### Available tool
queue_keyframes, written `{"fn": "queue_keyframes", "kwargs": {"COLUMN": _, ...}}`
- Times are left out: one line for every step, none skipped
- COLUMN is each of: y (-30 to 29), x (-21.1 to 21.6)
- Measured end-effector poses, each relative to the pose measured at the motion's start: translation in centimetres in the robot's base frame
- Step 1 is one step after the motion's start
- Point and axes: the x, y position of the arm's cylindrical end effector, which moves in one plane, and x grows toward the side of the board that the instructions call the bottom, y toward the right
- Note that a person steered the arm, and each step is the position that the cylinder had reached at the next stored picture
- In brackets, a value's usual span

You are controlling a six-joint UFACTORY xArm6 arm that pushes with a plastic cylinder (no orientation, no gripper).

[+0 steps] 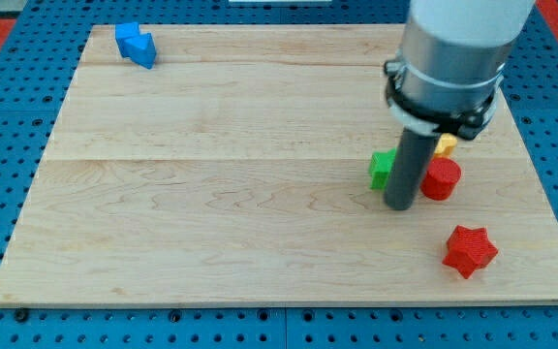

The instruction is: Move yellow heart towards top left

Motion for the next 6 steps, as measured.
{"fn": "queue_keyframes", "kwargs": {"y": -0.4, "x": -4.5}}
{"fn": "queue_keyframes", "kwargs": {"y": -4.2, "x": -3.5}}
{"fn": "queue_keyframes", "kwargs": {"y": -6.7, "x": -4.7}}
{"fn": "queue_keyframes", "kwargs": {"y": -3.1, "x": -8.2}}
{"fn": "queue_keyframes", "kwargs": {"y": -1.2, "x": -9.9}}
{"fn": "queue_keyframes", "kwargs": {"y": -5.4, "x": -10.2}}
